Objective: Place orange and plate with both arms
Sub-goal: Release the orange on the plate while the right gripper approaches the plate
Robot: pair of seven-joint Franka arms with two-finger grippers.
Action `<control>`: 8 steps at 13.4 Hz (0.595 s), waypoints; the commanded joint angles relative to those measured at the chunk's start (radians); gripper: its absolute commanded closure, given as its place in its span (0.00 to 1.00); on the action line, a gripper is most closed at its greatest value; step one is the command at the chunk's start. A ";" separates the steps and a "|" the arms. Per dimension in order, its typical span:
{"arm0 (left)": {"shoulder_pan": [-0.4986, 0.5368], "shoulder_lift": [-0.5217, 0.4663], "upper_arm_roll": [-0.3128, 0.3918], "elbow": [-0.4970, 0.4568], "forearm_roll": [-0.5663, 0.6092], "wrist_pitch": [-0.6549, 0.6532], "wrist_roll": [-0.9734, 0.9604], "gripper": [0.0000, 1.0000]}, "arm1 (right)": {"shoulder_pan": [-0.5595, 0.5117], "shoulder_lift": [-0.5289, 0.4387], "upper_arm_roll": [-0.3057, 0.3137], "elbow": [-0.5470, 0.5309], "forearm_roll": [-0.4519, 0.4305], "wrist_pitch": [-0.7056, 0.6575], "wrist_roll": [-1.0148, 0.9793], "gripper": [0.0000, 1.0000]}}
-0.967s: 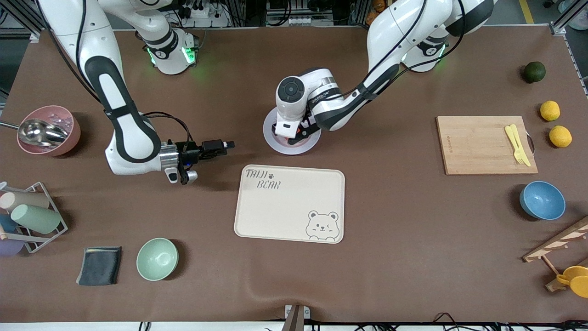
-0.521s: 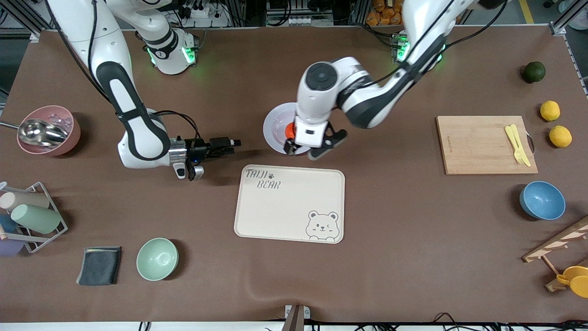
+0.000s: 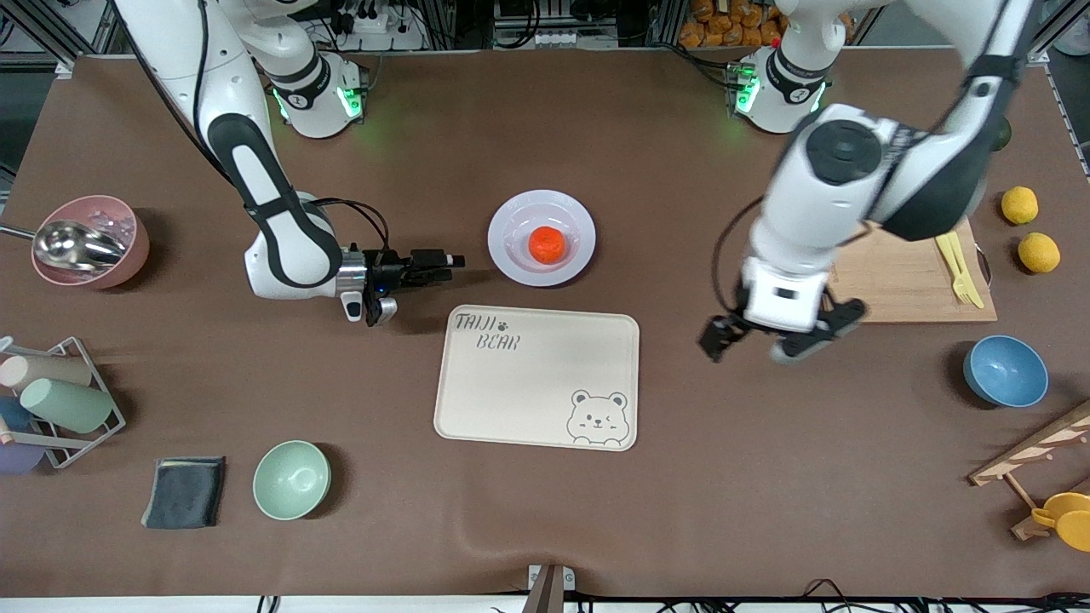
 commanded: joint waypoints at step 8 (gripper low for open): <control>-0.119 -0.222 0.477 0.137 -0.355 -0.397 0.770 0.00 | 0.145 -0.002 -0.005 -0.035 0.164 0.121 -0.061 0.25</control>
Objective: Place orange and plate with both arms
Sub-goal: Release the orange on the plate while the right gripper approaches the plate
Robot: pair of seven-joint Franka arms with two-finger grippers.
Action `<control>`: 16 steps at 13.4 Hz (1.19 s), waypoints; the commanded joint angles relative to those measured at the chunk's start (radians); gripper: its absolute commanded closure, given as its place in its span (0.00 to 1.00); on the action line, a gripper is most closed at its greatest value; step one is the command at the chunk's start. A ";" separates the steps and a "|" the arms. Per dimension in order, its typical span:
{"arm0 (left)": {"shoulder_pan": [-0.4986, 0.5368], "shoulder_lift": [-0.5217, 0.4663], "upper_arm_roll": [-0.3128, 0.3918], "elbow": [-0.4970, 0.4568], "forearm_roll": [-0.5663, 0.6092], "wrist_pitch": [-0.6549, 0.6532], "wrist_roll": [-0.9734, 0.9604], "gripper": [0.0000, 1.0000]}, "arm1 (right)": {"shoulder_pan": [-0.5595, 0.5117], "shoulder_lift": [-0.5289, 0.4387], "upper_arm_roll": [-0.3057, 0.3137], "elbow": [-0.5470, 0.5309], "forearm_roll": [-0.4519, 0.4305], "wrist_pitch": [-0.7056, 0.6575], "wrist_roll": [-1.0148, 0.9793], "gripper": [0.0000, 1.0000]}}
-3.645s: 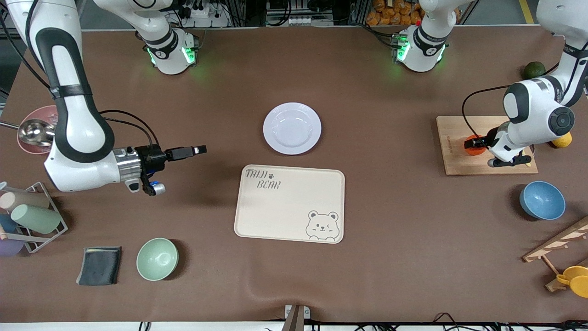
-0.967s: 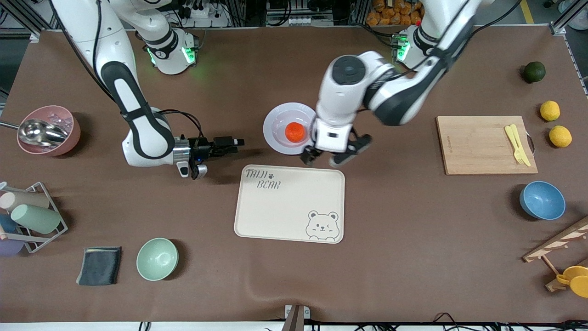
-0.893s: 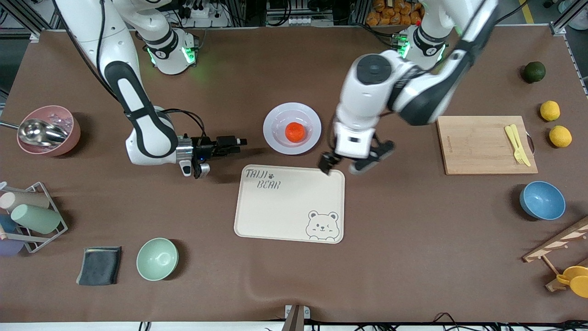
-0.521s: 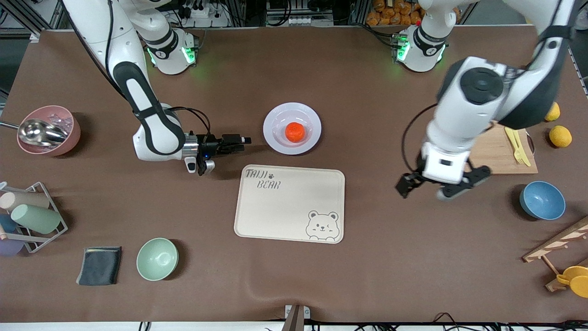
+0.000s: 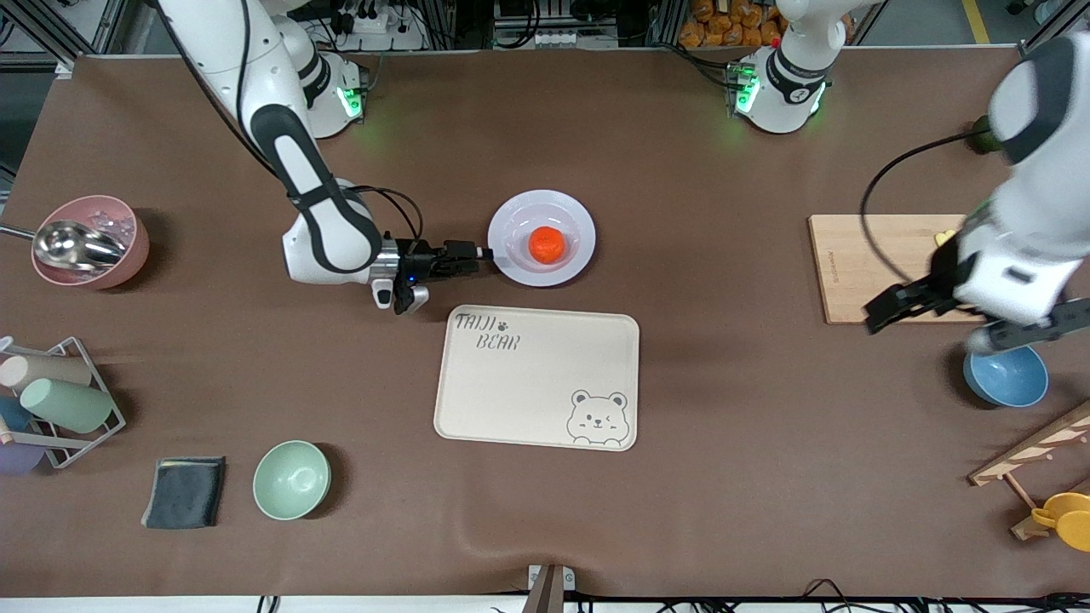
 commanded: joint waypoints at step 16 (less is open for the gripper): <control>-0.228 -0.189 0.332 -0.059 -0.060 -0.207 0.241 0.00 | 0.069 0.034 -0.006 -0.020 0.151 0.052 -0.105 0.46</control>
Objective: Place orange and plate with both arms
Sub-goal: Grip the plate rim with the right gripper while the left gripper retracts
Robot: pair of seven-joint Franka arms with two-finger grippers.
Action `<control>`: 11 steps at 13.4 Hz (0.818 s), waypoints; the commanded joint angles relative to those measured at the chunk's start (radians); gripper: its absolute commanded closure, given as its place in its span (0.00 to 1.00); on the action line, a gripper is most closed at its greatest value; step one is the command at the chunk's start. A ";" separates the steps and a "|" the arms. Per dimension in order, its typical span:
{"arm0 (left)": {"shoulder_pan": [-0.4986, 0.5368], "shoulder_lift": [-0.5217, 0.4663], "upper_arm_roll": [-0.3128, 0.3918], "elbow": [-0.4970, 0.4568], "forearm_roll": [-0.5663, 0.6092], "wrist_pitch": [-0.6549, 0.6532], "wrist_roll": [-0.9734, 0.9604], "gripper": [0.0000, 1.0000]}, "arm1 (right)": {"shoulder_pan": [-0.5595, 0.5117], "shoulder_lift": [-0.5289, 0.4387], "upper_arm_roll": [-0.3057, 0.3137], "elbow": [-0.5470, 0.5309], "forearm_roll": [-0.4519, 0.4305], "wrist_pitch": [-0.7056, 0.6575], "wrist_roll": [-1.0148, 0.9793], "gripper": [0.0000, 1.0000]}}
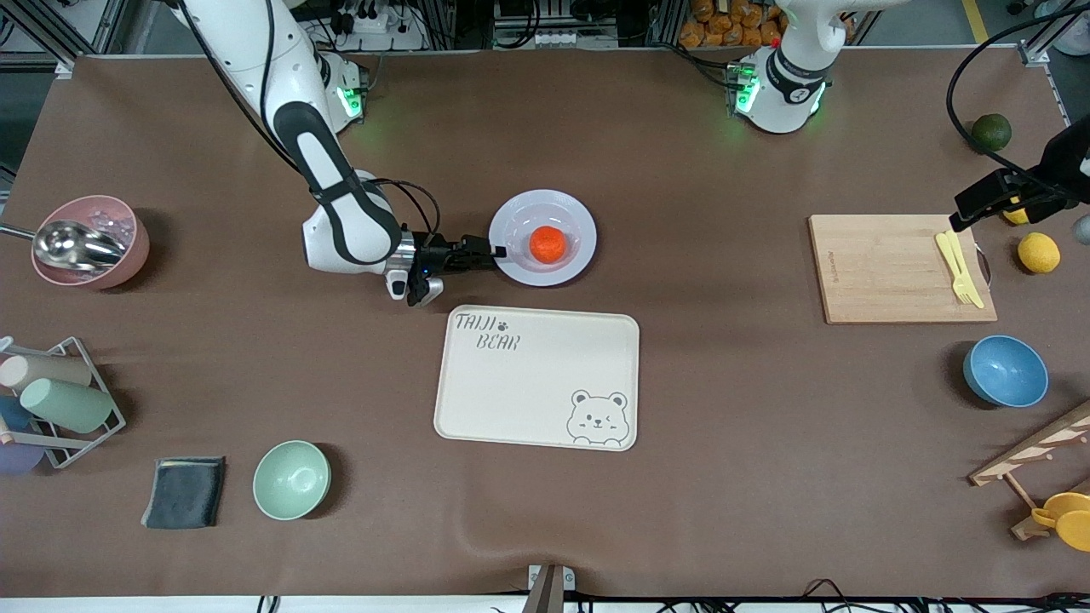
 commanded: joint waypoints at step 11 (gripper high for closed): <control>0.001 -0.012 0.009 -0.013 -0.008 0.016 0.023 0.00 | 0.009 0.025 -0.004 -0.005 0.089 0.001 -0.103 1.00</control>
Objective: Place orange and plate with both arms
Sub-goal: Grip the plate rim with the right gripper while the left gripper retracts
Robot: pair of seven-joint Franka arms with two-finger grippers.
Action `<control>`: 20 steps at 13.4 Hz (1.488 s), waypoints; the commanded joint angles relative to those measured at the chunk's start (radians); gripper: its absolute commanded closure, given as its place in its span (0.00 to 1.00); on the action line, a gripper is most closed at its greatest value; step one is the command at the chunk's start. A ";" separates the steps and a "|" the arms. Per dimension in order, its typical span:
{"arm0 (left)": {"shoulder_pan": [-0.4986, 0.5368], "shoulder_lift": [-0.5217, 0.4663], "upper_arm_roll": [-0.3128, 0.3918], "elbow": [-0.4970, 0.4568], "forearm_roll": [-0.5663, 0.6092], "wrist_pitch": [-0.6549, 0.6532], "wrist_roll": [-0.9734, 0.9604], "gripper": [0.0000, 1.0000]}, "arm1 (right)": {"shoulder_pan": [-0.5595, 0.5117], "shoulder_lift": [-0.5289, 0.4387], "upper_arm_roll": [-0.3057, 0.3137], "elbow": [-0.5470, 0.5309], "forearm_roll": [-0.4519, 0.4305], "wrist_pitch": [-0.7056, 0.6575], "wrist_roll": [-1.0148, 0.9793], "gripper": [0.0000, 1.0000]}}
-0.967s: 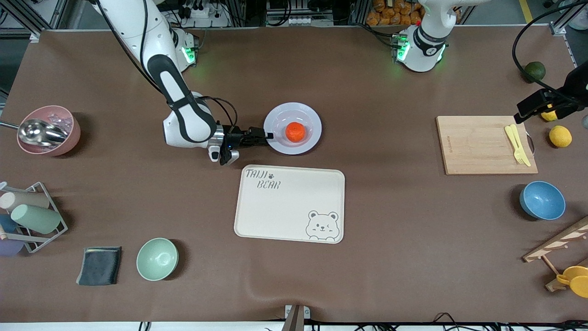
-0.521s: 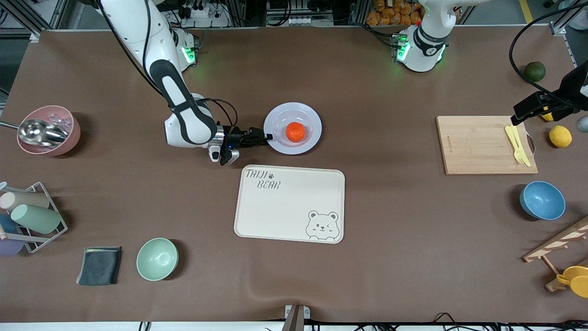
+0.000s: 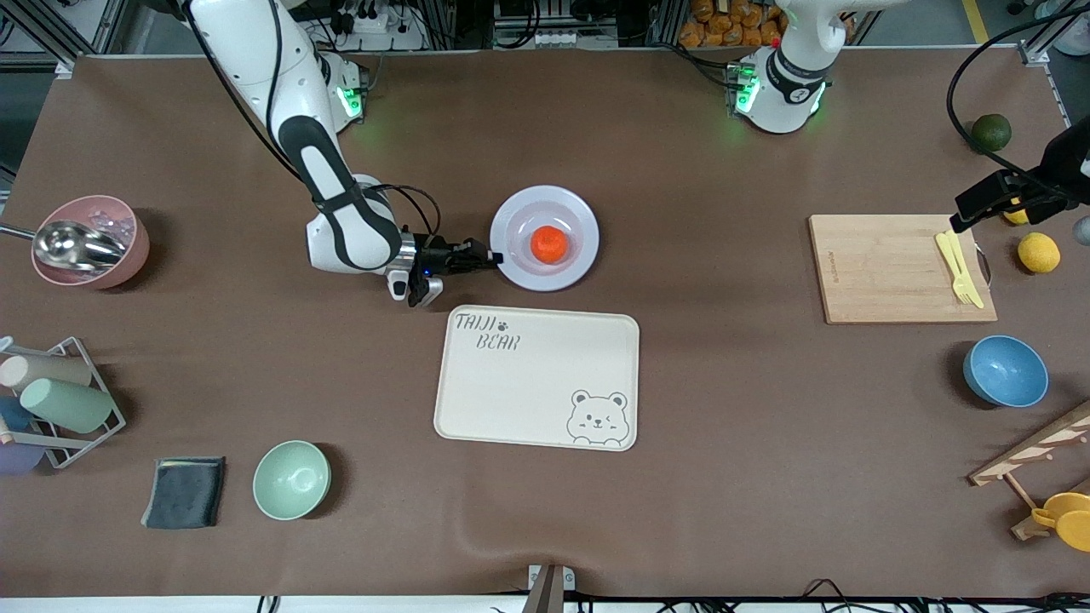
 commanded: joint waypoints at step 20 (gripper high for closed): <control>0.000 0.018 0.003 -0.012 -0.007 0.056 0.023 0.00 | -0.183 -0.005 -0.004 0.139 0.119 -0.288 0.156 1.00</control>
